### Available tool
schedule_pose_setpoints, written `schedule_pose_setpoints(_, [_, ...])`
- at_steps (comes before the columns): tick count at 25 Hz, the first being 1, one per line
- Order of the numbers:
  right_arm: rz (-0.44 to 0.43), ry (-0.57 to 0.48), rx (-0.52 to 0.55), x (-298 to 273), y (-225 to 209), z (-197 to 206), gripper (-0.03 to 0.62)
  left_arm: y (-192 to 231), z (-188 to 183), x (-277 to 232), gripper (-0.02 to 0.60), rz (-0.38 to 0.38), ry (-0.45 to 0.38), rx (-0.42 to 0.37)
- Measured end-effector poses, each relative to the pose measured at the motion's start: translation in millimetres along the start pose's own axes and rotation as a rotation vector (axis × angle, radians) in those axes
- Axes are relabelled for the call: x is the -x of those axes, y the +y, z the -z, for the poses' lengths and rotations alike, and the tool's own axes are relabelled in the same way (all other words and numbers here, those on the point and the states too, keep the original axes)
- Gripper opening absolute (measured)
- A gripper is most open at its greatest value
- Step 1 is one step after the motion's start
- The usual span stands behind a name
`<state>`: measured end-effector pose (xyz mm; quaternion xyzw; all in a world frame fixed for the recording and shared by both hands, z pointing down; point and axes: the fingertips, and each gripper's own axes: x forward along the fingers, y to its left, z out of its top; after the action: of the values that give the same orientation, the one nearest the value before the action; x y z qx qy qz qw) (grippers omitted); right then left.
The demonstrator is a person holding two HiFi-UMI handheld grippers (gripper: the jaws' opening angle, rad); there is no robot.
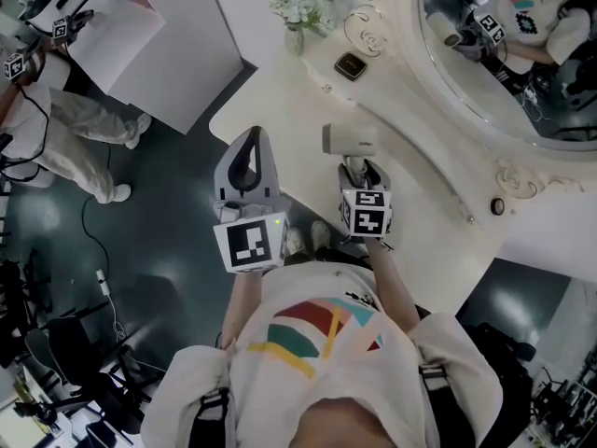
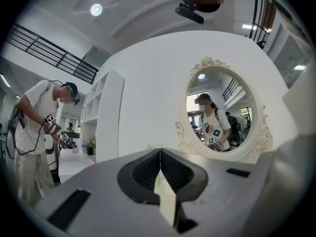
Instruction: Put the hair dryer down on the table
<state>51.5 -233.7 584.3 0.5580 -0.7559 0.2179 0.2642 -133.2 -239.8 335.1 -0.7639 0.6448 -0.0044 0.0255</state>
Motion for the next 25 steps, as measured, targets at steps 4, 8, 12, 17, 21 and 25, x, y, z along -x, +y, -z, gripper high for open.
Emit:
schedule_pose_setpoints(4, [-0.014, 0.054, -0.031, -11, -6, 17, 0.216, -8, 8, -2, 0.005, 0.032, 0.041, -0.022])
schedule_pose_setpoints(8, [-0.003, 0.107, -0.03, -19, -15, 34, 0.216, -9, 9, -5, 0.005, 0.03, 0.046, -0.031])
schedule_pose_setpoints(12, [-0.009, 0.117, -0.047, -23, -19, 36, 0.216, -10, 11, -8, 0.005, 0.032, 0.056, -0.036])
schedule_pose_setpoints(17, [-0.011, 0.138, -0.033, -28, -19, 39, 0.216, -15, 13, -9, 0.005, 0.039, 0.064, -0.046])
schedule_pose_setpoints(21, [-0.017, 0.156, -0.023, -32, -17, 41, 0.216, -14, 14, -7, 0.005, 0.038, 0.068, -0.054])
schedule_pose_setpoints(25, [-0.019, 0.176, -0.016, -35, -17, 41, 0.216, -12, 13, -6, 0.005, 0.033, 0.069, -0.053])
